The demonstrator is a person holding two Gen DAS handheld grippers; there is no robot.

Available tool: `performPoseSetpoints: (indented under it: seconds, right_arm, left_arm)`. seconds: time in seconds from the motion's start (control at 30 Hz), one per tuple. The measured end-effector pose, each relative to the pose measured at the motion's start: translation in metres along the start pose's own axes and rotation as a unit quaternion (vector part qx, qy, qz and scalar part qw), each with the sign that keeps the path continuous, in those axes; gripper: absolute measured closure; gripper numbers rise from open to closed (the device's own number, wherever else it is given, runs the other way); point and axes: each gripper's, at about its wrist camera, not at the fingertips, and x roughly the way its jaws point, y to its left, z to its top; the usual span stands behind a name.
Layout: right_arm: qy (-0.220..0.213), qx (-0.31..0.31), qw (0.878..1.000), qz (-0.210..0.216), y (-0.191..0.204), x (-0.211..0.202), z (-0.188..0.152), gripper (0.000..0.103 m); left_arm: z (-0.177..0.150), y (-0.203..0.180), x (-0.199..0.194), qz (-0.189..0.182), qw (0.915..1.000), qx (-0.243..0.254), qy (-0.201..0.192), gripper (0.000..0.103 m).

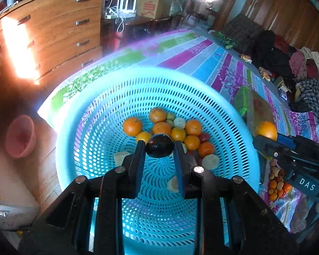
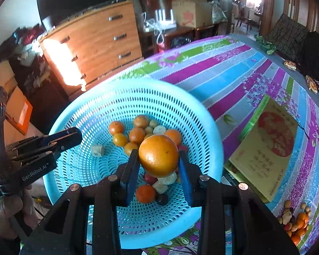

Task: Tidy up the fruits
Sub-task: 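Carry the plum and orange over the light-blue basket with both tools, then open both tools to drop the plum and orange into the basket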

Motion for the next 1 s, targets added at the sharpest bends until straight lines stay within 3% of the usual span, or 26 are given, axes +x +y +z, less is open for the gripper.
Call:
performPoseSetpoints:
  seconds: [0.37,1.0]
  right_arm:
    - [0.035,0.001,0.999,0.001,0.004,0.028,-0.008,0.065]
    - [0.038,0.000,0.999,0.004,0.009,0.036,-0.003,0.065]
  left_arm:
    - [-0.004,0.015,0.016,-0.005,0.9996,-0.006,0.029,0.076]
    - [-0.003,0.019,0.019,-0.009,0.9994,-0.005,0.033,0.076]
